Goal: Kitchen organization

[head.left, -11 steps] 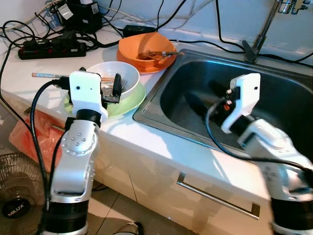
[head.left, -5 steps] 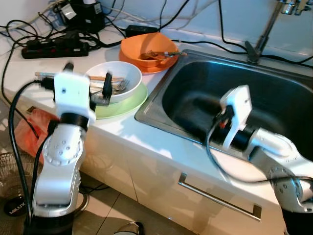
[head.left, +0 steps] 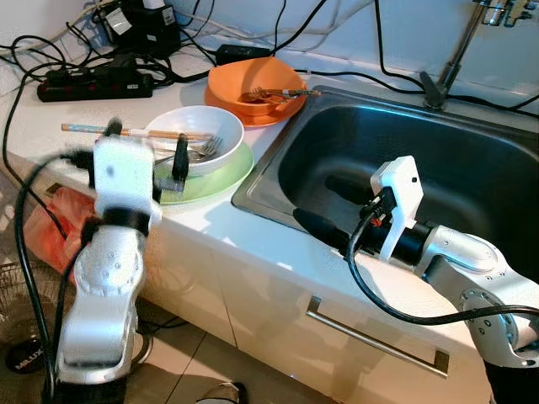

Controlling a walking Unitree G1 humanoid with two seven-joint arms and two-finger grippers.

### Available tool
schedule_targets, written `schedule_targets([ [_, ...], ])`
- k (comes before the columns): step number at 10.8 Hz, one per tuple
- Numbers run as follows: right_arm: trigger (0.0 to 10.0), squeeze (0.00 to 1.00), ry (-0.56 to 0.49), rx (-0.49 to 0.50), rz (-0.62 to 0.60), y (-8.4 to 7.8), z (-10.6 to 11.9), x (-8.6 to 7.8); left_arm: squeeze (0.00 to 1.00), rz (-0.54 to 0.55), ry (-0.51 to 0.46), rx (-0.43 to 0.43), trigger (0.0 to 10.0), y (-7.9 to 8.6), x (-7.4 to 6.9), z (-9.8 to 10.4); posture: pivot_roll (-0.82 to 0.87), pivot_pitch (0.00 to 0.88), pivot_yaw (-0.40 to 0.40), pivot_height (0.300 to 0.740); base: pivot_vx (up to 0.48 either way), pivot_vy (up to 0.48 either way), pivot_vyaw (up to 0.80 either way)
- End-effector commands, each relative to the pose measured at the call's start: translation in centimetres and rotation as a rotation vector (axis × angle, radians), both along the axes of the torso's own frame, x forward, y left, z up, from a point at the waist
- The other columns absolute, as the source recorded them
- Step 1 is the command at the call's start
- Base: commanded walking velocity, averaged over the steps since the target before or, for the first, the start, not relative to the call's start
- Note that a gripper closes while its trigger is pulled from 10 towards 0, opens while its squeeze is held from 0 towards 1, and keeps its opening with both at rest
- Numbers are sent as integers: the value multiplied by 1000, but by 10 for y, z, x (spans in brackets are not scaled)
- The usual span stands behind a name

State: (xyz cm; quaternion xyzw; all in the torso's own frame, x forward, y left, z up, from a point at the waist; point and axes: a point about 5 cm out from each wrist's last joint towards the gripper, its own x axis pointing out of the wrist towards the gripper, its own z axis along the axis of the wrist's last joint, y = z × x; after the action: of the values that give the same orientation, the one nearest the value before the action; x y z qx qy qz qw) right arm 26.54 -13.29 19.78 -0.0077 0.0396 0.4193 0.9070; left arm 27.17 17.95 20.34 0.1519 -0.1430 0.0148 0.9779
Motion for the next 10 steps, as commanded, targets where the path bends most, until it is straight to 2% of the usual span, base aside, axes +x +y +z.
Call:
schedule_targets([
  [1,10000,0,-6,-6,34,4,1,-5,0,8,5,7,10000,0,1,-4,67,81,43,740,0,0,0],
  [3,10000,0,9,-28,85,7,-2,-11,0,19,4,20,10000,0,5,-9,63,79,42,740,0,0,0],
  [7,10000,0,4,-25,88,8,-2,-13,0,4,-30,37,10000,1,20,-11,54,81,43,740,0,0,0],
  [10,10000,0,5,-31,88,8,-2,-13,0,28,-43,43,10000,5,25,-12,50,81,43,740,0,0,0],
])
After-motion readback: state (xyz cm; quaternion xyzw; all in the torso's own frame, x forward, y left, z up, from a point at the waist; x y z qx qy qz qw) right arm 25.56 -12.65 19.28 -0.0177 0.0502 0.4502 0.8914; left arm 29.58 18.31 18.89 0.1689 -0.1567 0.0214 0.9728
